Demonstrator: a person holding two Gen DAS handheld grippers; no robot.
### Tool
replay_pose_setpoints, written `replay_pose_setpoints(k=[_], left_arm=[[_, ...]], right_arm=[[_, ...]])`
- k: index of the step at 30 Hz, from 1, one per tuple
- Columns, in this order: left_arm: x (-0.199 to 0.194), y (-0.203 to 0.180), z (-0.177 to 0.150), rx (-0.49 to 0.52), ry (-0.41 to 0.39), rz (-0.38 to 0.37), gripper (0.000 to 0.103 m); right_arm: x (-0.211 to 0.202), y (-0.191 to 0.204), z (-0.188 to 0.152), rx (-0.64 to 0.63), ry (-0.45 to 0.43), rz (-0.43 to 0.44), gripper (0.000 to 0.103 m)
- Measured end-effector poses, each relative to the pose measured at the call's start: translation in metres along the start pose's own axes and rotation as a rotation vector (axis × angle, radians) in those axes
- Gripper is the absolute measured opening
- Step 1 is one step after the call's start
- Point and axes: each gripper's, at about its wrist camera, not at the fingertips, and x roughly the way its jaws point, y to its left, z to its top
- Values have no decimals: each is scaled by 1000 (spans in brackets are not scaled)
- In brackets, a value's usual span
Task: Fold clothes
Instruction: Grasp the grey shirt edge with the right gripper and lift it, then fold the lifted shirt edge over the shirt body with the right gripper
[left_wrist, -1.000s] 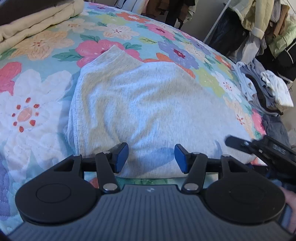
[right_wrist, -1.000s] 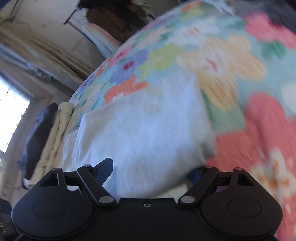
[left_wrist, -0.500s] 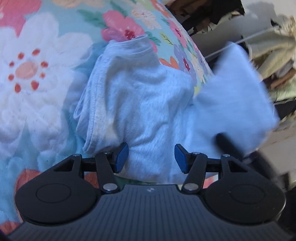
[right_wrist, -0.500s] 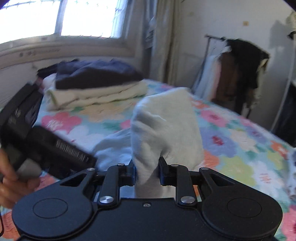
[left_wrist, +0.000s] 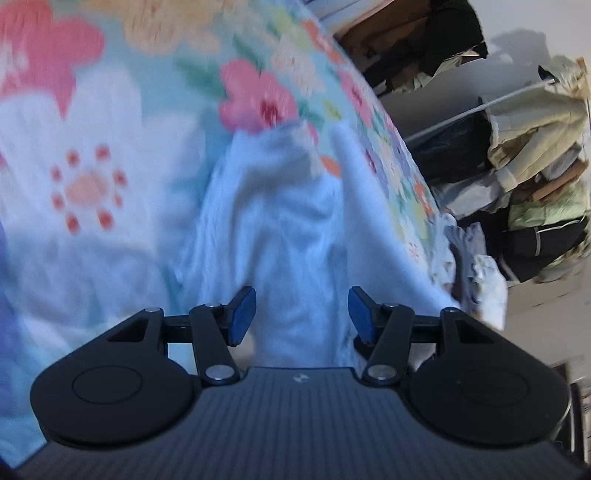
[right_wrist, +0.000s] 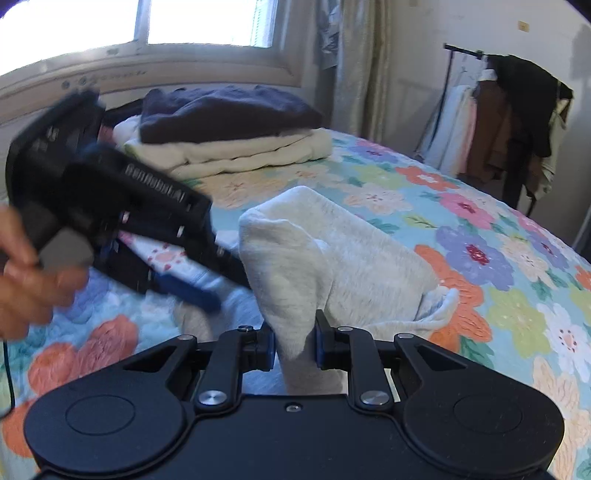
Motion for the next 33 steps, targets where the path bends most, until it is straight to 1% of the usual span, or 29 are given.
replay_pose_setpoints(k=[4,8,11,13,15,19,21,22,24,26,28,30,31,32,33], left_arm=[[-7,4,8,-11,-23,-29,54],[-12,10,13,-34,-37,-38,53],[-21,10,15,-2,-45,-15,52],[-22,8,14,40,-54,19,52],[-23,7,12,67,-66,49,52],[-40,0,16,123,-106,63,52],[-53,-4,17,146,-125,69,52],[-61,-5,16,156,-132,63,52],[-71,-3,13,169,-135,34,56],[-78,1,9,174,-127,-9,56],[-71,1,8,162,-112,-41,56],[-59,-3,5,180,-83,-57,57],[-52,-5,3,199,-70,-35,58],[-45,-6,-1,212,-59,24,58],[-40,-4,-4,219,-45,78,58]], right_arm=[[4,10,1,-14,6,21,23],[6,18,8,-36,19,53,23],[8,28,12,-101,41,55,23],[17,28,12,-99,72,56,23],[26,27,12,-72,90,52,23],[26,33,17,-34,87,46,23],[24,32,21,-3,90,79,23],[24,31,22,9,95,93,23],[25,31,24,31,107,118,23],[31,36,21,3,130,109,23],[38,39,19,-6,141,105,23],[43,40,19,18,144,96,23],[43,39,19,43,144,95,25],[42,36,19,73,139,102,27],[41,33,18,105,135,111,31]])
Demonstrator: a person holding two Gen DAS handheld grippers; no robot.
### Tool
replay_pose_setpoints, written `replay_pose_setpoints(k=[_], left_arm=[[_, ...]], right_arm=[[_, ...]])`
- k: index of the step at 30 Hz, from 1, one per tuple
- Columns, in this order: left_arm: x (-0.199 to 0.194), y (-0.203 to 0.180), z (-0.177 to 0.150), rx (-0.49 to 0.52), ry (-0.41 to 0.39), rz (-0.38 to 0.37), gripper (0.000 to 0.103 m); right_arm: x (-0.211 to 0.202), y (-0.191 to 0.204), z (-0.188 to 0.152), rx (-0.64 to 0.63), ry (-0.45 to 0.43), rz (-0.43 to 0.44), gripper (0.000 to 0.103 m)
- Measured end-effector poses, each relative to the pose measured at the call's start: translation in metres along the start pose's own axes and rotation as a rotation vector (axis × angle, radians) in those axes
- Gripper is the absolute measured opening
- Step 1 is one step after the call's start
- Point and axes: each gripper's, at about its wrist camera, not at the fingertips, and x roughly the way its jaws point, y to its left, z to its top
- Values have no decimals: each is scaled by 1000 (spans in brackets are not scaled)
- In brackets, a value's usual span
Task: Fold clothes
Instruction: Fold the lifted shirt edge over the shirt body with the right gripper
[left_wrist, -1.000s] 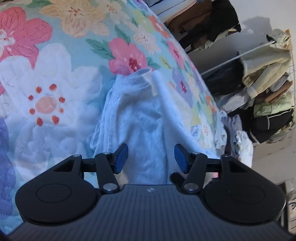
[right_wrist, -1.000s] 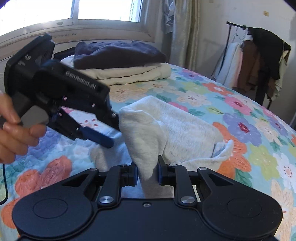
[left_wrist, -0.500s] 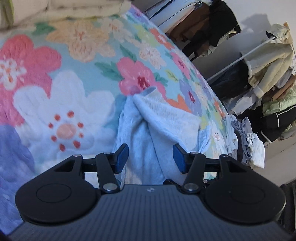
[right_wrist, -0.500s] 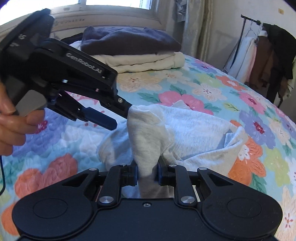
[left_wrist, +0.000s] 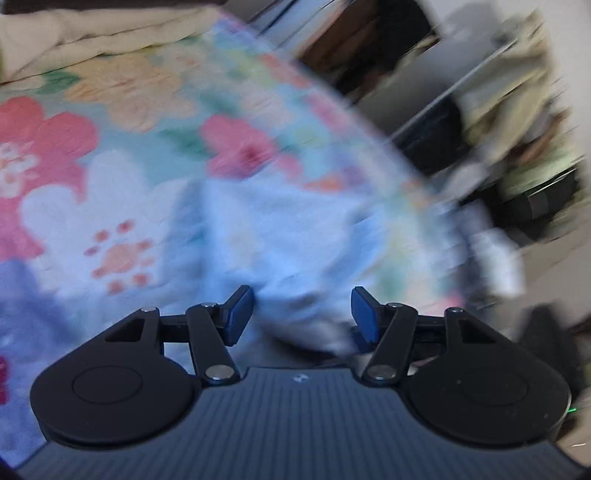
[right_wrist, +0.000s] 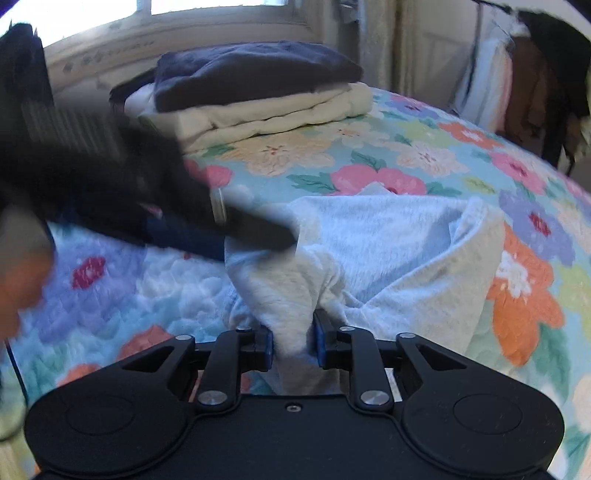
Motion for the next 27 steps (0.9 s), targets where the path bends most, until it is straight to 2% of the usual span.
replay_pose_setpoints(k=[1,3,4,7,9,11,13,16,18,20,22,25,27], left_arm=[[5,1,-3,8,18,47,62],[6,4,-5,2,16,44,62],[6,2,-4,26,18,70,62],[10,-8,-8,132,15,180,62],[13,-8,-11,123,20,193,62],[14,-4,-11,86,29,195,62],[15,2,-11,41,44,186,62],[14,9,-9,-10,81,174,62],[13,10,-6,-9,89,163,62],[8,7,-5,25,68,143,61],[0,3,-3,34,30,88,59],[-17,2,4,-28,-39,-80,60],[-20,-1,5,-11,-57,-94,60]], right_arm=[[-4,-3,-1,37,-1,17,35],[-19,-8,-3,96,1,45,36],[-28,-12,-4,115,-1,56,35],[-65,-42,-7,283,-91,65,37],[-71,-75,-10,438,-106,91,37],[-61,-95,-10,478,-83,38,37],[-47,-107,-8,481,-69,-24,38],[-27,-114,0,472,-80,-53,38],[-13,-115,5,454,-84,-54,38],[3,-110,13,395,-47,-90,38],[16,-102,17,319,-13,-145,38],[19,-99,15,291,-13,-171,38],[17,-101,13,301,-20,-163,38]])
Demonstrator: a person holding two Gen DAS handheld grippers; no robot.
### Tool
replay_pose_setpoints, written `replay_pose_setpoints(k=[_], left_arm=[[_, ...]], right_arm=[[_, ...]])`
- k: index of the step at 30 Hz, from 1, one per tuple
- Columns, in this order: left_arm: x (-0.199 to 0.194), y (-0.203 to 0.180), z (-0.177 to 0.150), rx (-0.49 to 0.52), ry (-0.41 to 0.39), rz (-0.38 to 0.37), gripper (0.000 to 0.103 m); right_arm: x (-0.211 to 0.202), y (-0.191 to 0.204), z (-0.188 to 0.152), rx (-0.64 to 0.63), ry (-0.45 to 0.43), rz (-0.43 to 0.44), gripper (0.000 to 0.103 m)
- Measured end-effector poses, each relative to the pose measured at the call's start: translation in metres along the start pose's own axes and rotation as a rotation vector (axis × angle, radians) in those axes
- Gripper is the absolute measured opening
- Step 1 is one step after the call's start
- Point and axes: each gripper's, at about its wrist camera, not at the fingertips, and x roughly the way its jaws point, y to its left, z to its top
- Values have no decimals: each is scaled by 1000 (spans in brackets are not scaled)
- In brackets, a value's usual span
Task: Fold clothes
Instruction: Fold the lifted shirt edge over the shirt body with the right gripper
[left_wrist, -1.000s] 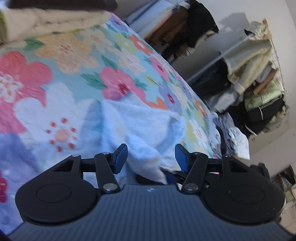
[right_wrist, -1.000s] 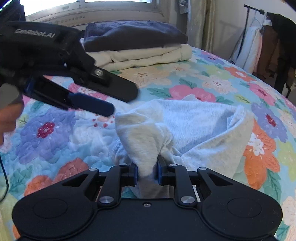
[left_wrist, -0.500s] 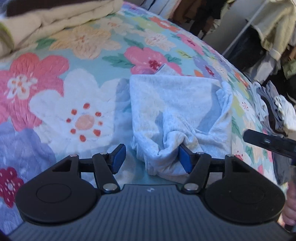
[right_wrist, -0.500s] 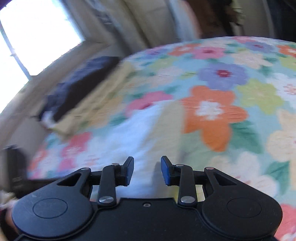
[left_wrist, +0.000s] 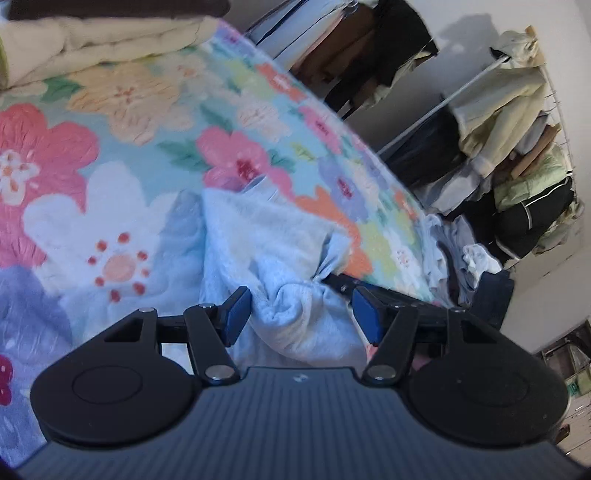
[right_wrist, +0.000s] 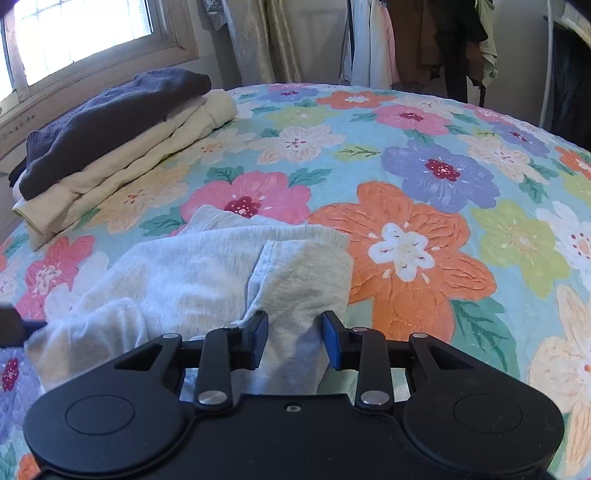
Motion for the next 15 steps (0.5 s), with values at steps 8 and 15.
replay_pose_setpoints(k=[8,15], left_arm=[[42,7,-19,81,172,260,65],[53,3,-23,125,169,291,68]], right_arm=[[-57,7,-31,90,-33,118,46],[-46,38,-65,-131,-18,27,50]])
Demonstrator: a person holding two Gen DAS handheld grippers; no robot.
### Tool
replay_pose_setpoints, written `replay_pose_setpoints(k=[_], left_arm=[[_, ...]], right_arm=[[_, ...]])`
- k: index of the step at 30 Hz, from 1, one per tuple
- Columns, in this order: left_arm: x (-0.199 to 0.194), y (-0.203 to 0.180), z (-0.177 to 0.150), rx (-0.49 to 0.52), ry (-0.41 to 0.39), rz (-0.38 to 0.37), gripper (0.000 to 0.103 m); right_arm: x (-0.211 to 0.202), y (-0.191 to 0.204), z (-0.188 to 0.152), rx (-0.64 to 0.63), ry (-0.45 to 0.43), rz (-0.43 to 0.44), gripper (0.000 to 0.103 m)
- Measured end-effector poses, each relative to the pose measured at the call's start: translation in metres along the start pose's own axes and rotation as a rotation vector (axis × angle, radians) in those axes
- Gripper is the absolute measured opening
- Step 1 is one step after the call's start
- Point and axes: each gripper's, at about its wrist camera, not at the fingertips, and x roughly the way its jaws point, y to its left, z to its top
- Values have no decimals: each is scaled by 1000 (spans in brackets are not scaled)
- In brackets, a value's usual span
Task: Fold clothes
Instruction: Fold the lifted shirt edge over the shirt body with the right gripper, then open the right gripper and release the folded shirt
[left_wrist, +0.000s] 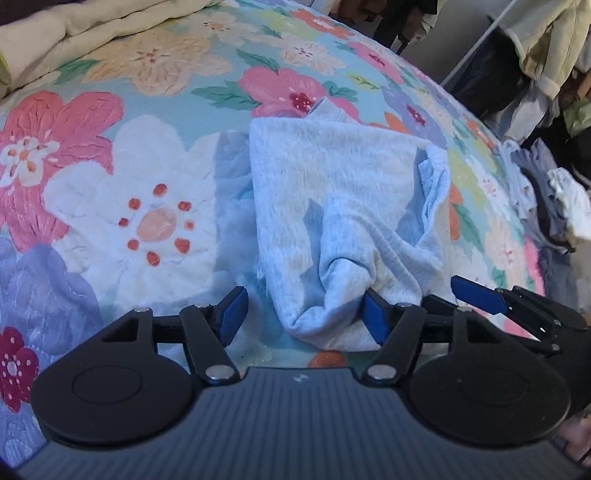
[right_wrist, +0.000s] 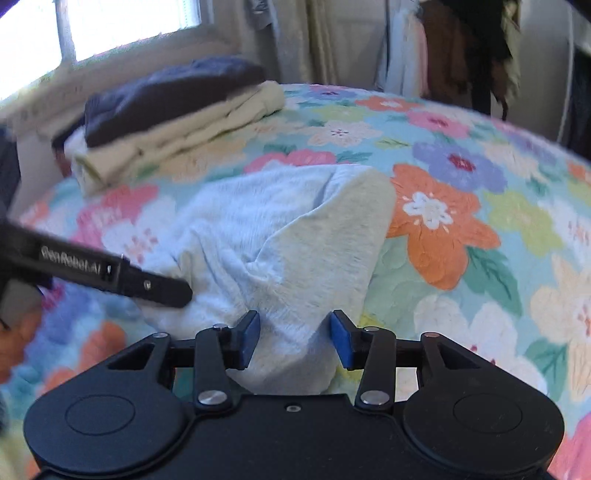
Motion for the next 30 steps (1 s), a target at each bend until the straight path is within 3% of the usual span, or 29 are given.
replay_pose_setpoints(k=[8,13,16,28,30], left_arm=[[-7,-5,0,15,-13,26,71],[-29,-23,-2,107,-39,119,69],[-37,-34,-4,155,-35,168,69],[-58,-68,-39,174,-10,141,71],[-64,-74,-45,178,-16,132,72]], right_arm=[[-5,-5,5,50,25,0,53],[-34,-7,7,187,15,-17,61],[-52,-1,1,178,-8,-53,62],[-88,5,-13,166,9,-83,65],[-93,7,-17,170,14,-81,70]])
